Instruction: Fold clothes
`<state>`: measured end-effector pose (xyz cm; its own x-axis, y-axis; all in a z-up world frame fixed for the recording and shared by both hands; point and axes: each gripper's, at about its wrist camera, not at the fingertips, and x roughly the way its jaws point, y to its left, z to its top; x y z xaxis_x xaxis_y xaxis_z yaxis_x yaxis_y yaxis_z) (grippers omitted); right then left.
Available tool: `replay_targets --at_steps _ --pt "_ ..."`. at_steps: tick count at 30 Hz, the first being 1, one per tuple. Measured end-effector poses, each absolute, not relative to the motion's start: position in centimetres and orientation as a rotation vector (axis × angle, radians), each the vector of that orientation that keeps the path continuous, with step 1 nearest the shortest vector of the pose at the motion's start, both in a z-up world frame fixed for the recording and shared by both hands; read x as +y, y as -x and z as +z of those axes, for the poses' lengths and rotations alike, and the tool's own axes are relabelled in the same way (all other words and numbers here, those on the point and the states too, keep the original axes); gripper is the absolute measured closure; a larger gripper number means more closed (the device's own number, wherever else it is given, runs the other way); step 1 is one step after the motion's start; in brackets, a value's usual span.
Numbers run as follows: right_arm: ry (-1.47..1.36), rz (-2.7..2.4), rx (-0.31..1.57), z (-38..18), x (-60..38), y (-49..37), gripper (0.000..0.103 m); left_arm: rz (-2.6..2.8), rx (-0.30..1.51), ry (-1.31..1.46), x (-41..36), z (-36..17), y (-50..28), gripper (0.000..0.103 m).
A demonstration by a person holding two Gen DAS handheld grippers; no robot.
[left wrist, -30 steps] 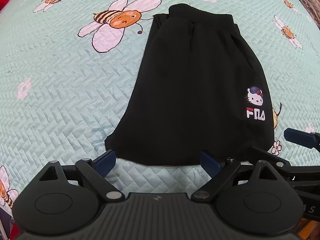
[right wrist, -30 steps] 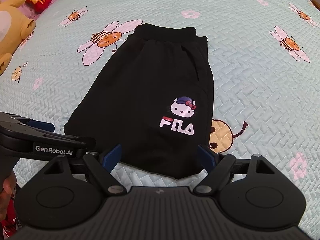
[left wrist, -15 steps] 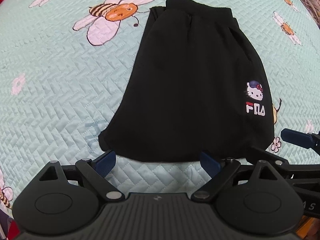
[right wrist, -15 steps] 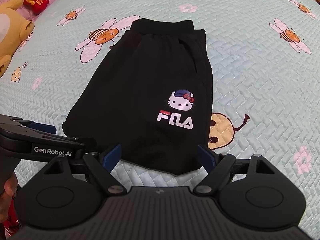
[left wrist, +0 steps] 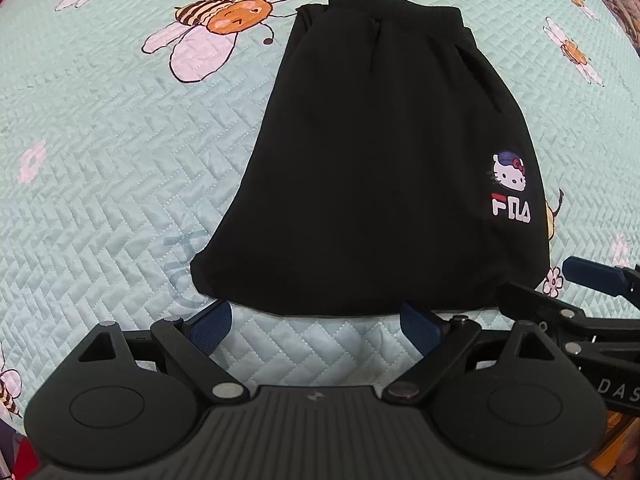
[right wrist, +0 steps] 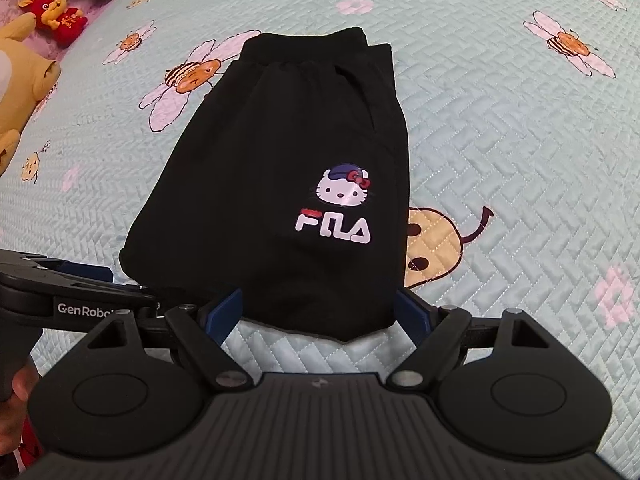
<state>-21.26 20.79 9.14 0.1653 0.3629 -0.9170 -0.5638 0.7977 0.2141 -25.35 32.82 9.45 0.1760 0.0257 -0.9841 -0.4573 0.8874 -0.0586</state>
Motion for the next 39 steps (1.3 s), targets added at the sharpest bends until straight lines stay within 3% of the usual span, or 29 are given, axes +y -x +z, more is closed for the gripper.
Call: replay_targets --at_steps 26,29,34,39 --pt "0.236 0.667 1.19 9.8 21.2 22.0 0.021 0.345 1.347 0.382 32.7 9.1 25.7 0.009" --pt "0.166 0.731 1.148 9.6 19.7 21.8 0.021 0.293 1.257 0.425 33.3 9.6 26.7 0.01" --pt "0.001 0.873 0.855 8.6 14.1 22.8 0.021 0.229 0.952 0.536 35.3 10.0 30.2 0.009" --pt "-0.298 0.899 0.887 6.2 10.7 19.8 0.021 0.237 0.828 0.772 38.8 7.5 30.9 0.009"
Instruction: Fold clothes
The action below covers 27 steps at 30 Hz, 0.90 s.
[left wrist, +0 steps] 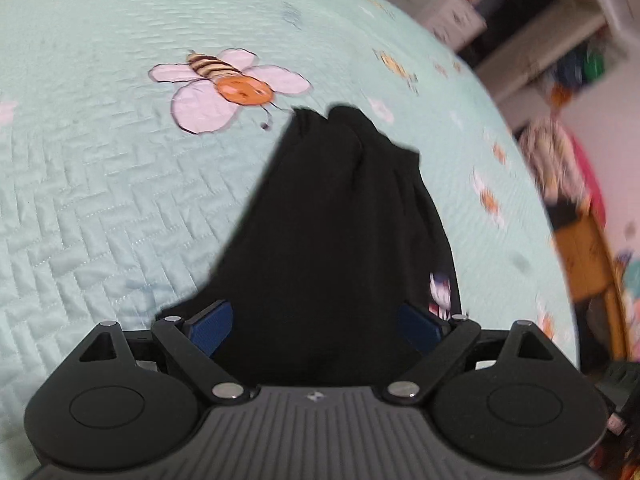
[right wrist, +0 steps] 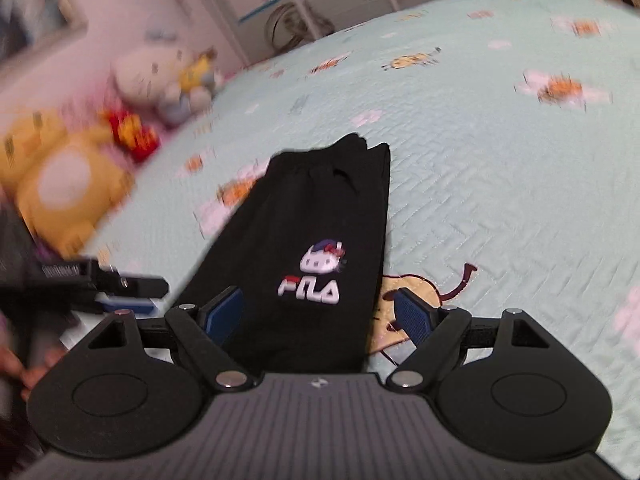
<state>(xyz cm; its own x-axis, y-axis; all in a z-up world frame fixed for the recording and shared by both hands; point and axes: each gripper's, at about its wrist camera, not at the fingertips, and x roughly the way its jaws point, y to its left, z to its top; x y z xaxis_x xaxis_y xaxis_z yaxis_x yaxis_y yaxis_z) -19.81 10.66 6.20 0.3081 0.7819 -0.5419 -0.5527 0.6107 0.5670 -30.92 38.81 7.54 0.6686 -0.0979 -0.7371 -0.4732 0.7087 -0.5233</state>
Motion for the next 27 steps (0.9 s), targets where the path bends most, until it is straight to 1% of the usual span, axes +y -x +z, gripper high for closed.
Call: replay_targets --at_steps 3,6,7,10,11,12,14,15,16,17,18,19,20,22,23,24,26,27 --pt "-0.485 0.914 0.919 4.7 9.5 17.7 0.021 0.264 0.796 0.794 39.9 7.0 30.8 0.009" --pt "-0.534 0.897 0.969 3.1 10.0 16.4 0.022 0.261 0.79 0.844 41.1 6.2 30.4 0.009" --pt "-0.558 0.9 0.988 2.5 10.1 16.1 0.024 0.249 0.786 0.846 41.5 6.0 30.2 0.009" --pt "-0.606 0.892 1.033 0.9 10.4 16.0 0.032 0.231 0.802 0.836 41.7 5.2 29.2 0.011" --pt "-0.599 0.88 1.047 0.5 10.7 16.0 0.039 0.218 0.815 0.839 41.7 5.0 29.0 0.011" --pt "-0.59 0.874 1.062 0.2 11.0 16.0 0.044 0.205 0.824 0.834 41.5 4.8 28.9 0.011" --pt "-0.558 0.876 1.079 0.1 11.6 16.3 0.055 0.216 0.842 0.815 41.4 4.5 28.8 0.014" --pt "-0.535 0.874 1.081 0.1 11.9 16.5 0.057 0.222 0.849 0.809 41.4 4.3 28.8 0.016" --pt "-0.517 0.873 1.081 0.1 12.2 16.7 0.06 0.229 0.857 0.803 41.4 4.1 28.8 0.022" --pt "-0.513 0.875 1.08 0.0 12.4 16.9 0.067 0.237 0.864 0.794 41.4 4.0 28.9 0.033" --pt "-0.517 0.878 1.077 -0.1 12.4 17.0 0.068 0.252 0.874 0.769 41.4 3.9 28.9 0.041" --pt "-0.518 0.879 1.075 -0.1 12.3 17.1 0.07 0.267 0.892 0.723 41.2 4.0 28.8 0.057" --pt "-0.517 0.881 1.073 -0.2 12.3 17.1 0.072 0.279 0.906 0.679 41.0 4.0 28.6 0.065" --pt "-0.515 0.884 1.068 -0.2 12.3 17.2 0.073 0.27 0.902 0.645 41.0 4.3 28.8 0.071" --pt "-0.514 0.886 1.066 -0.2 12.2 17.2 0.077 0.266 0.899 0.639 41.0 4.4 29.0 0.074" --pt "-0.514 0.888 1.063 -0.2 12.2 17.2 0.078 0.265 0.893 0.638 41.1 4.6 29.2 0.076" --pt "-0.513 0.891 1.057 0.0 11.9 17.4 0.086 0.262 0.879 0.634 41.2 5.0 29.5 0.079" --pt "-0.513 0.891 1.056 0.1 11.7 17.6 0.088 0.257 0.873 0.628 41.2 5.3 29.7 0.08"
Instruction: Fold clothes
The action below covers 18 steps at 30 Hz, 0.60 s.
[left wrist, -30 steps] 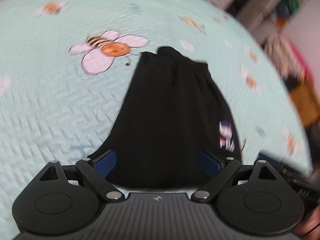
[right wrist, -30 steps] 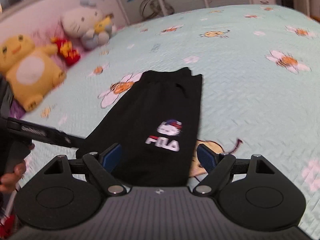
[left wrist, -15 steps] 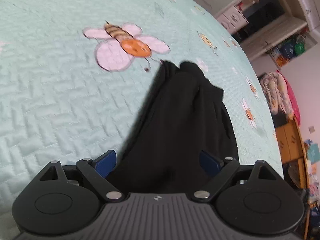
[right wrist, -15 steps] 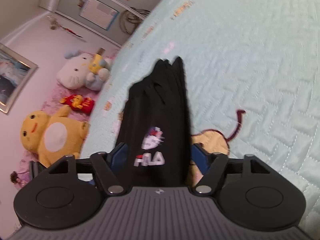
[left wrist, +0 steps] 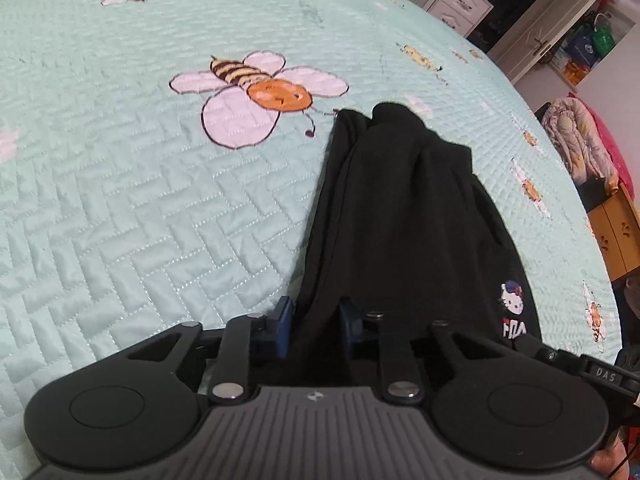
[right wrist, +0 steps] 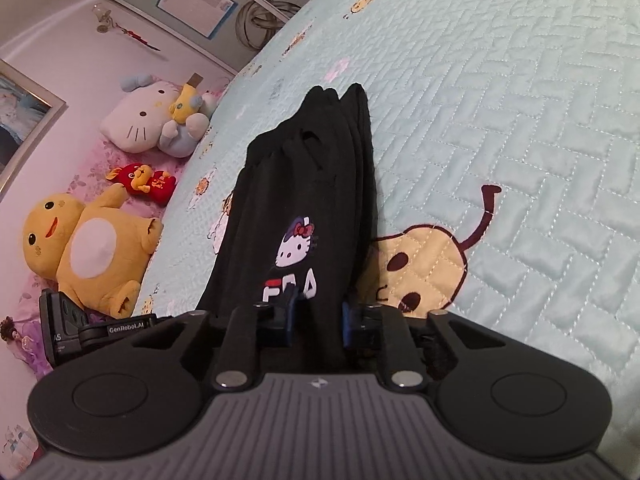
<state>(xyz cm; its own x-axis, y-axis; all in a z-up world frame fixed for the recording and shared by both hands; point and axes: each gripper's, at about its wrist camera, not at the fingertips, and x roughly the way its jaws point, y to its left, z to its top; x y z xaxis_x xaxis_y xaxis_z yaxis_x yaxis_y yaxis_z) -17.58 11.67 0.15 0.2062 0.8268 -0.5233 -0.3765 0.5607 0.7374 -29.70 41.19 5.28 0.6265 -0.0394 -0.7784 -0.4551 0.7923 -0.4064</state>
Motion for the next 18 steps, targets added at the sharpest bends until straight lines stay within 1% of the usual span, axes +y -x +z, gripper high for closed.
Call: replay_targets --at_steps 1,2,3,5,7,10,12,13,14,15,16,17,18 --pt "-0.513 0.889 1.056 0.2 11.5 17.7 0.091 0.253 0.869 0.619 41.1 5.4 29.8 0.08" --pt "-0.513 0.891 1.055 0.3 11.3 17.8 0.092 0.249 0.875 0.601 41.0 5.3 29.7 0.08" --pt "-0.514 0.895 1.053 0.2 11.1 17.9 0.092 0.248 0.881 0.587 40.9 5.2 29.6 0.08" --pt "-0.502 0.889 1.062 -0.2 11.1 18.0 0.092 0.257 0.892 0.616 41.2 4.6 29.4 0.074" --pt "-0.517 0.887 1.074 -0.7 11.1 17.9 0.092 0.27 0.889 0.636 41.3 4.3 29.4 0.073" --pt "-0.506 0.881 1.061 -0.3 10.9 18.0 0.085 0.319 0.885 0.602 40.7 5.1 29.7 0.063" --pt "-0.45 0.859 1.04 0.6 10.8 18.4 0.082 0.353 0.88 0.577 40.3 6.0 30.1 0.062" --pt "-0.425 0.852 1.028 1.1 10.7 18.6 0.082 0.373 0.878 0.565 40.1 6.5 30.4 0.058" --pt "-0.411 0.845 1.018 1.6 10.5 18.9 0.074 0.403 0.883 0.558 39.8 7.1 30.6 0.051" --pt "-0.41 0.834 1.01 2.0 10.0 19.0 0.066 0.429 0.888 0.546 39.4 7.7 30.8 0.047" --pt "-0.406 0.813 1.006 2.4 9.4 19.0 0.049 0.441 0.893 0.516 38.6 8.4 30.7 0.042" --pt "-0.398 0.788 1.003 2.7 8.7 19.0 0.035 0.453 0.898 0.486 37.8 9.0 30.6 0.039" --pt "-0.391 0.763 1.0 3.0 8.0 19.0 0.031 0.457 0.901 0.457 36.9 9.6 30.5 0.037"
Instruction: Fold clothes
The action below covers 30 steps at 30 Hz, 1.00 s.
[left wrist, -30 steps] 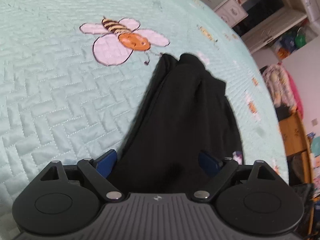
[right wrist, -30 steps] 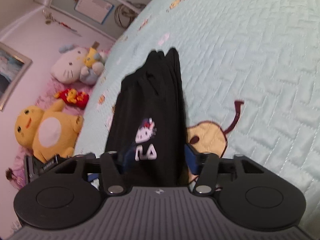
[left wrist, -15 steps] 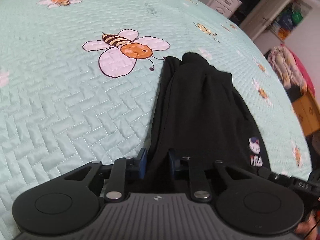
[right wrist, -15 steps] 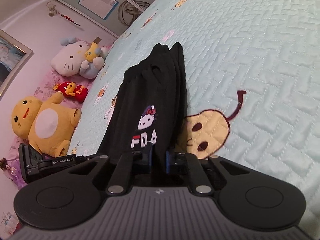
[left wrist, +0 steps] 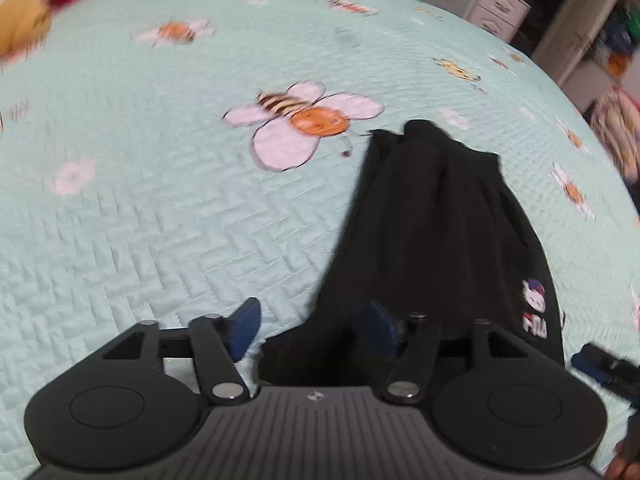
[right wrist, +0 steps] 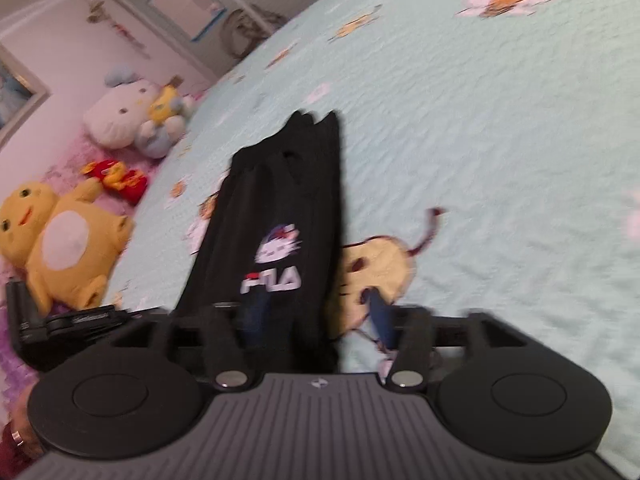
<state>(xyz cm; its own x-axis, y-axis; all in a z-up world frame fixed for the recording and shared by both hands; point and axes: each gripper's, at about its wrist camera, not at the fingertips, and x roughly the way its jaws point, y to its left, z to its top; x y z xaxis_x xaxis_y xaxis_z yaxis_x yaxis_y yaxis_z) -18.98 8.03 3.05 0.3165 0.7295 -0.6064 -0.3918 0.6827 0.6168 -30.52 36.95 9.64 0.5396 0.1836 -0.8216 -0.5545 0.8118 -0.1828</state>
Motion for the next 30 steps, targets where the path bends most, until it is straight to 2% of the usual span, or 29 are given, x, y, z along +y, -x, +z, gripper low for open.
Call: replay_targets --at_steps 5,8,16,24,27,30 --pt "-0.347 0.637 0.967 3.6 3.5 17.8 0.028 0.289 0.905 0.384 30.3 11.1 28.0 0.029" --pt "-0.317 0.583 0.938 3.5 0.6 16.9 0.025 0.172 0.908 0.348 25.5 10.9 25.6 0.028" --pt "-0.266 0.48 0.822 2.6 -7.4 13.7 0.025 -0.05 0.898 0.164 12.2 7.1 16.5 0.028" --pt "-0.144 0.348 0.625 3.3 -12.2 8.7 0.022 0.098 0.796 0.116 6.1 3.5 6.8 0.027" --pt "-0.099 0.303 0.573 2.4 -12.5 6.6 0.021 0.119 0.762 0.092 4.3 2.4 4.4 0.019" --pt "-0.031 0.237 0.58 -0.2 -11.9 4.8 0.02 0.101 0.689 0.066 2.8 1.4 3.3 0.006"
